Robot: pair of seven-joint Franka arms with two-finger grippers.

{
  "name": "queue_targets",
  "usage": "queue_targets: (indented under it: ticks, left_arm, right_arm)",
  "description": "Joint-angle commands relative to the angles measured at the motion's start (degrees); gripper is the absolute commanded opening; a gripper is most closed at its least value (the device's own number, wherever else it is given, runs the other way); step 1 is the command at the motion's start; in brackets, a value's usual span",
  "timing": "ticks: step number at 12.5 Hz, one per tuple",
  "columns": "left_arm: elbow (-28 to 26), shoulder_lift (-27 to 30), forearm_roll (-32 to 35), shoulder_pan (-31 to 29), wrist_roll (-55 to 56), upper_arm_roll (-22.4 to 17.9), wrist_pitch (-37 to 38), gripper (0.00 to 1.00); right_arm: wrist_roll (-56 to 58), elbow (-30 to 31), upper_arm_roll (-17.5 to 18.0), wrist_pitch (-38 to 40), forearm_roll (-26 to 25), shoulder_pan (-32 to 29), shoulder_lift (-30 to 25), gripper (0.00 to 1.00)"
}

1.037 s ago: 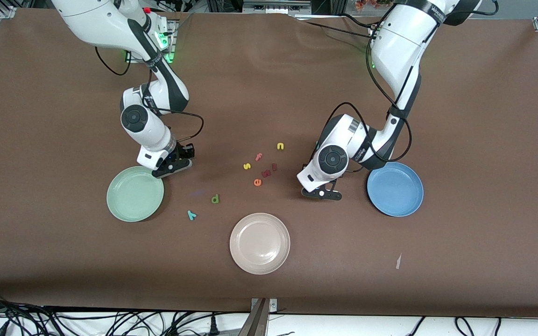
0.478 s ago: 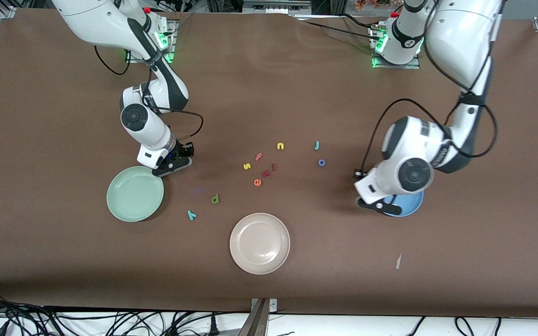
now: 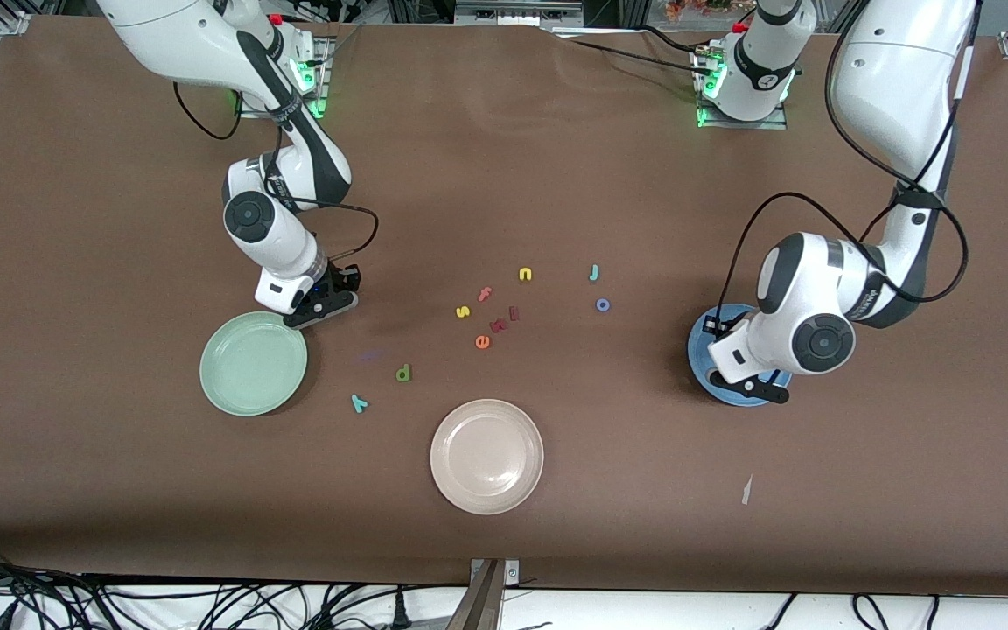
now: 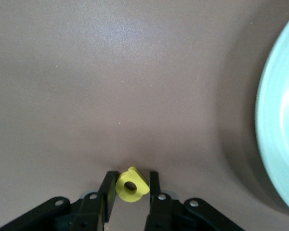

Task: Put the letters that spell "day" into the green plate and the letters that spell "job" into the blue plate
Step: 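Place the pink g on the blue plate while the right gripper carries the a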

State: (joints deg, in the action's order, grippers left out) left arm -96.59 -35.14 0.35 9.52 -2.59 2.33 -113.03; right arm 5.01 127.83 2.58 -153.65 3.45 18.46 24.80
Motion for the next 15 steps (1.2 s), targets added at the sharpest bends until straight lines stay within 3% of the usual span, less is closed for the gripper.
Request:
queue_targets:
  ticks: [1,2,3,4,5,8,11,12,13,14,15]
  left_arm:
    - [-6.4,1.2,2.1,-0.6,-0.8,0.4,-6.7,0.02]
    - [-8.2,1.3,2.1,-0.6,-0.7,0.4,-9.1,0.05]
    - [-9.1,1.2,2.1,-0.1,-0.7,0.3,-10.5,0.19]
    - [-9.0,1.1,2.9,-0.4,-0.7,0.4,-10.6,0.79]
    - [-8.7,1.2,3.2,-0.6,-0.7,0.4,-10.4,1.00]
    - [-6.3,3.0,3.1,-0.6,-0.1,0.5,-6.3,1.00]
    - [-3.9,5.3,1.9,0.1,0.3,1.5,-1.3,1.00]
    - [-3.9,5.3,1.2,0.5,2.1,3.3,-1.3,1.00]
    - [-3.7,5.3,1.0,0.6,6.0,4.5,-1.3,1.00]
    - [-3.0,5.3,1.0,0.9,10.2,6.3,-1.4,1.00]
    - [-2.0,4.9,1.0,1.0,14.6,7.8,-1.4,1.00]
  right_arm:
    - [1.0,1.8,-0.1,-0.3,0.1,0.1,-1.0,0.17]
    - [1.2,0.9,-0.1,0.2,0.1,0.1,-1.8,0.17]
    - [1.2,-0.2,-0.1,3.5,0.0,0.0,-3.2,0.17]
    - [1.3,-2.8,-0.1,8.6,-0.1,-0.3,-4.5,0.17]
    - [2.0,-5.1,-0.1,13.6,-0.3,-1.1,-6.0,0.17]
    - [12.0,-9.4,-0.1,17.6,-0.9,-7.5,-6.6,0.17]
    - [17.6,-14.6,-0.1,17.2,-4.5,-12.1,-2.5,0.22]
    - [17.6,-16.0,-0.1,17.2,-4.5,-12.7,-0.8,0.44]
    - [17.1,-16.7,-0.2,16.8,-3.9,-12.9,0.8,0.86]
    - [16.5,-17.4,-0.2,15.9,-3.8,-13.1,1.6,0.99]
    - [15.7,-18.2,-0.2,15.7,-3.6,-13.0,1.7,0.99]
